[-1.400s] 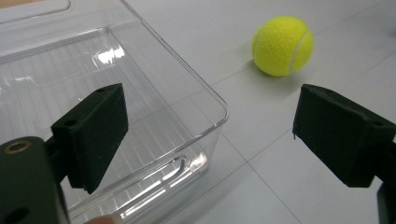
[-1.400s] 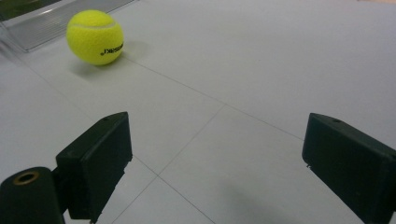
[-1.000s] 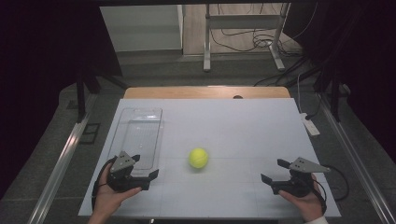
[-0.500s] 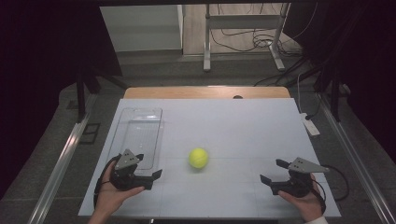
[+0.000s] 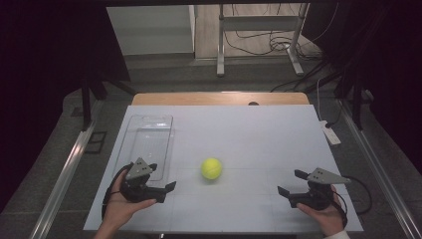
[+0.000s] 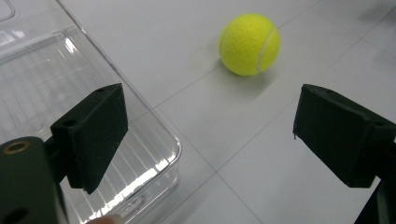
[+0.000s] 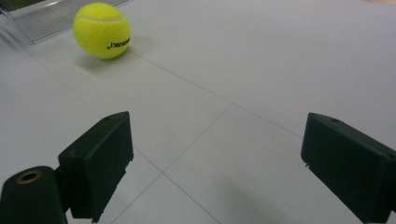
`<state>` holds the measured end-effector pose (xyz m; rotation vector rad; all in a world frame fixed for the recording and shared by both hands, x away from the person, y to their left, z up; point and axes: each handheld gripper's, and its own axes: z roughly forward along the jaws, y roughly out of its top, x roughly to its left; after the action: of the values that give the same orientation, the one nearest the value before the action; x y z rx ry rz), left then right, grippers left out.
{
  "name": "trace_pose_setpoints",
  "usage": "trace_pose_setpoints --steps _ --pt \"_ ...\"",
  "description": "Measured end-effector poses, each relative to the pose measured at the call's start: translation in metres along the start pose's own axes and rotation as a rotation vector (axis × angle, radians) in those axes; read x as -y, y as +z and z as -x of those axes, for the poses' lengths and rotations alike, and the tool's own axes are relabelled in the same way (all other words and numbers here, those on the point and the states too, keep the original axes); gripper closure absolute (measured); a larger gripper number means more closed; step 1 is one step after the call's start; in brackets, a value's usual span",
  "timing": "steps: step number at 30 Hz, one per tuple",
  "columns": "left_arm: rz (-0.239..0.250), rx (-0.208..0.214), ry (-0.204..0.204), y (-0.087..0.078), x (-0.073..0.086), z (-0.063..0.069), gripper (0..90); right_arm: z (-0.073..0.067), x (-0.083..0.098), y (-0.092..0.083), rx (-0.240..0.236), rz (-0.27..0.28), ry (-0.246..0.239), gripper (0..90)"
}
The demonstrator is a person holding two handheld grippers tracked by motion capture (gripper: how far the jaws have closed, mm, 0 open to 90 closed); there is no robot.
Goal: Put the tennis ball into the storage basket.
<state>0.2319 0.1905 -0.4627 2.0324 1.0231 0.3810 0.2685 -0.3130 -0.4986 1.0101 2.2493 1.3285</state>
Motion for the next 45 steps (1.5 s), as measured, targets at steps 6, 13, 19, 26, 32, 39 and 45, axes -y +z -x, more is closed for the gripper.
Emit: trace_pose_setpoints --steps 6,13,19,26,32,39,45 --pt "0.006 0.021 0.008 0.0 -0.01 0.003 11.3 0.0 0.0 0.0 0.005 -0.001 -0.003 9.4" --pt "-0.003 0.027 0.013 0.001 -0.018 0.003 11.3 0.0 0.0 0.0 0.006 0.002 -0.003 9.4" --pt "-0.005 0.035 0.025 0.002 -0.024 0.004 11.3 0.0 0.0 0.001 0.007 -0.001 -0.006 9.4" --pt "-0.015 0.05 0.048 0.007 -0.03 0.006 11.3 0.001 0.001 0.001 0.007 -0.006 -0.005 9.4" --pt "-0.024 0.061 0.059 0.011 -0.034 0.008 11.2 0.001 0.001 0.002 0.009 -0.008 -0.006 9.5" --pt "-0.041 0.066 0.071 0.016 -0.036 0.009 11.1 0.001 0.001 0.002 0.011 -0.007 -0.005 9.5" --pt "-0.051 0.074 0.082 0.019 -0.04 0.01 11.1 0.001 0.001 0.002 0.012 -0.008 -0.005 9.5"
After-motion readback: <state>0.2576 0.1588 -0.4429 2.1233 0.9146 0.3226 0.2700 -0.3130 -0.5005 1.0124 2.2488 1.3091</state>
